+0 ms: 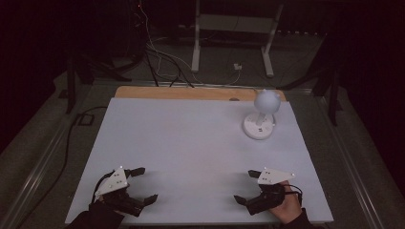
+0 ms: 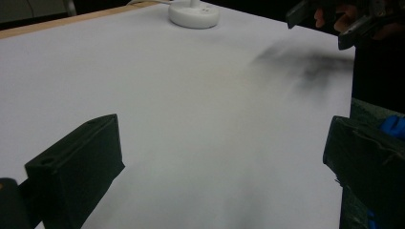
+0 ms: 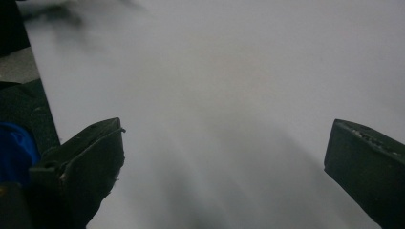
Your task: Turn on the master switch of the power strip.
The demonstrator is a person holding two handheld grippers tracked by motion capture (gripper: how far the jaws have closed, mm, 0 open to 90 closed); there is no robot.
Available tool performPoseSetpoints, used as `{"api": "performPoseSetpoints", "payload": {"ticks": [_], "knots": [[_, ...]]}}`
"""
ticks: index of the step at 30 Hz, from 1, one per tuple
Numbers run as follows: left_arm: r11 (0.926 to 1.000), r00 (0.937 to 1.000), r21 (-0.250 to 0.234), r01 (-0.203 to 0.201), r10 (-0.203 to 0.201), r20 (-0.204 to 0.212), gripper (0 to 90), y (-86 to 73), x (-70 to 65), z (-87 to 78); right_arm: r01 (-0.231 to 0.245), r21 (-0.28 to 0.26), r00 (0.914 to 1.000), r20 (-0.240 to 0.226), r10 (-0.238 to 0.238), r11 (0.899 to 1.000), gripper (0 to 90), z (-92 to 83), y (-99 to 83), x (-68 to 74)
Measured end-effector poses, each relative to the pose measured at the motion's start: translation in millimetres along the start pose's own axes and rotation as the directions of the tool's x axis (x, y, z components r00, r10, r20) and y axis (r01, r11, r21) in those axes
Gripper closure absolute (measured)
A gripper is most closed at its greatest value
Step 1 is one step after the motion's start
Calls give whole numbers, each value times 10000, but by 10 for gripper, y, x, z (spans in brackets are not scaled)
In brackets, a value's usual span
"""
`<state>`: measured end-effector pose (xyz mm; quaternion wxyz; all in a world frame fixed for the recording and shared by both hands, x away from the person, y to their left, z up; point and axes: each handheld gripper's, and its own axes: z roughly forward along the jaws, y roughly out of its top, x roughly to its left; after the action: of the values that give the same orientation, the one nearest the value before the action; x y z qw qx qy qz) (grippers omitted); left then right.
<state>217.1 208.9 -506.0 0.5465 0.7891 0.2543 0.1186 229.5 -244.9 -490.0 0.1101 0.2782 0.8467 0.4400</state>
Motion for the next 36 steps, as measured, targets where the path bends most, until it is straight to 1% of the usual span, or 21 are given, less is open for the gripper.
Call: {"api": "performPoseSetpoints", "payload": {"ticks": [3,5,16,21,26,36], "knots": [[10000,10000,0,3,-3,10,2,1,1,1,18,-10,10000,-29,-18,10000,0,-7,39,10],[10000,10000,-22,13,-13,27,2,2,0,0,111,-42,9999,-78,-111,9999,0,-14,95,17],[10000,10000,-59,-12,12,56,2,6,-7,-6,179,-173,9998,-67,-180,9997,0,-35,258,-25],[10000,10000,-59,2,-1,56,2,7,-4,-5,319,-192,9995,55,-318,9993,0,-46,332,-45],[10000,10000,-52,-10,10,50,2,8,-5,-7,348,-349,9993,147,-343,9988,0,-70,409,-80],[10000,10000,-51,-22,22,52,2,8,-7,-5,332,-442,9990,311,-319,9985,0,-101,475,-133]]}}
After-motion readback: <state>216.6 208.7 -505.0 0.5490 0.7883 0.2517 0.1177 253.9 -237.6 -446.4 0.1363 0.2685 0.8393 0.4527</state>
